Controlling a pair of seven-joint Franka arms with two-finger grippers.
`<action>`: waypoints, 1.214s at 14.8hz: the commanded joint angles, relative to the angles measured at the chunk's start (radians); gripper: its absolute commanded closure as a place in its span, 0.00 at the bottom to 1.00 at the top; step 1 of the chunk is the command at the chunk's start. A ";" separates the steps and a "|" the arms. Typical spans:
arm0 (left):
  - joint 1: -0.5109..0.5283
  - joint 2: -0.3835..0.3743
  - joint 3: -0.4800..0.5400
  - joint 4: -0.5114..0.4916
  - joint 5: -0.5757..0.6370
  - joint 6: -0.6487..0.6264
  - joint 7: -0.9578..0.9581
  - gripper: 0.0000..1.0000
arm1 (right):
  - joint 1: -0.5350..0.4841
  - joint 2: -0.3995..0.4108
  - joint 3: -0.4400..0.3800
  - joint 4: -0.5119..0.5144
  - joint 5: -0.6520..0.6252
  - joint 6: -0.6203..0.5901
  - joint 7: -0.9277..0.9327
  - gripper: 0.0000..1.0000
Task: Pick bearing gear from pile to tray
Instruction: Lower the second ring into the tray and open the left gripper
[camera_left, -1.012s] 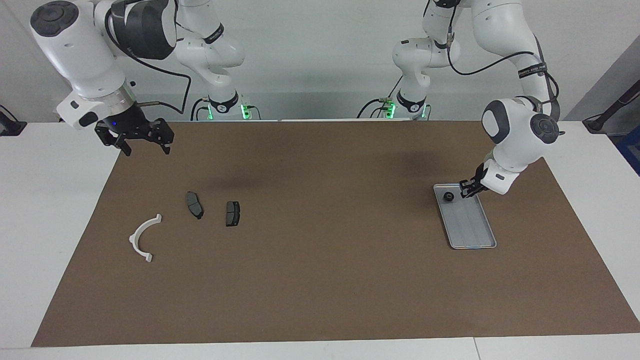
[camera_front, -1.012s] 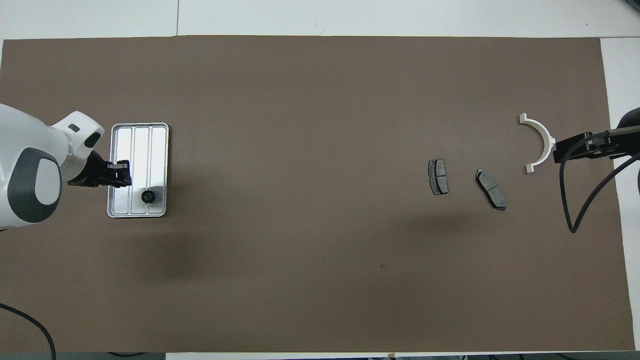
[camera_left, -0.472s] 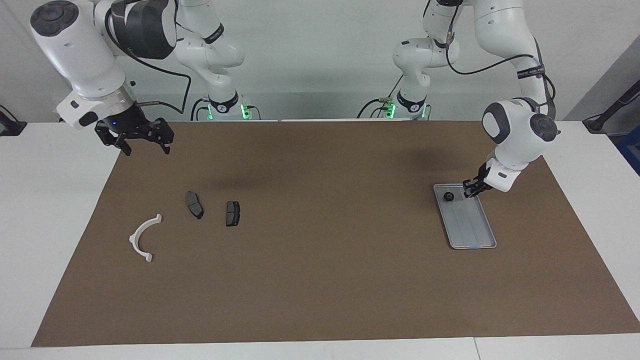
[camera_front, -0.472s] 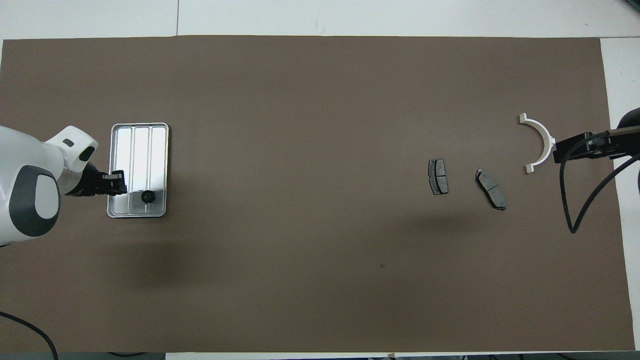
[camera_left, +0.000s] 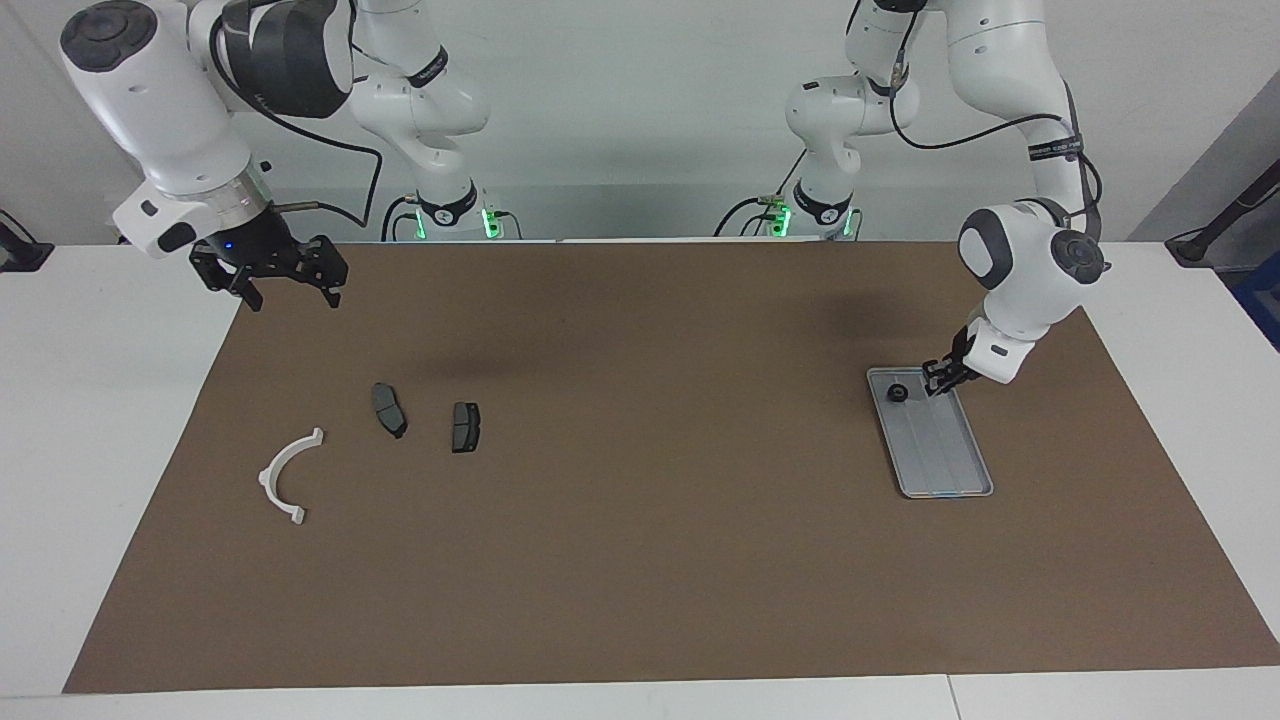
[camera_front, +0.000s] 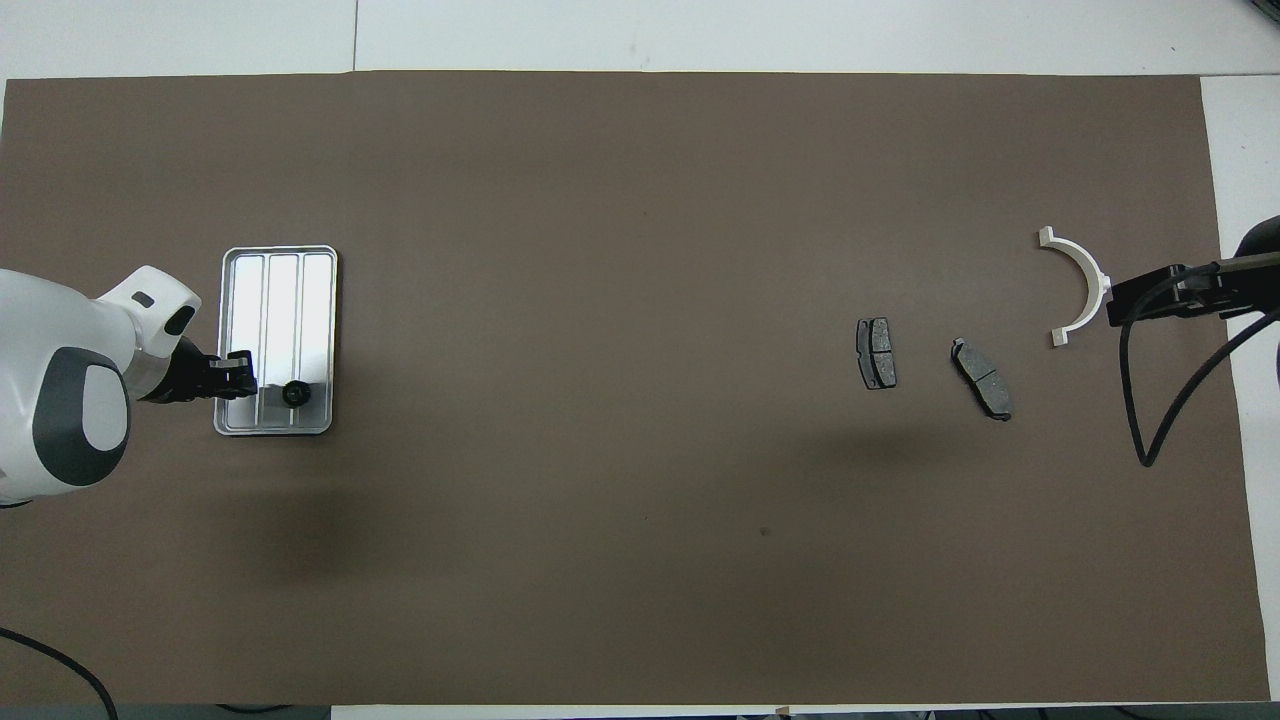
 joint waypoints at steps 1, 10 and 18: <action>0.009 -0.029 -0.007 -0.046 0.011 0.049 -0.019 0.92 | -0.024 -0.019 0.017 -0.012 0.014 -0.006 0.006 0.00; -0.004 -0.037 -0.007 -0.089 0.013 0.095 -0.065 0.92 | -0.022 -0.020 0.017 -0.016 0.014 -0.001 0.005 0.00; -0.002 -0.037 -0.007 -0.099 0.013 0.102 -0.068 0.73 | -0.021 -0.028 0.017 -0.029 0.014 0.002 -0.001 0.00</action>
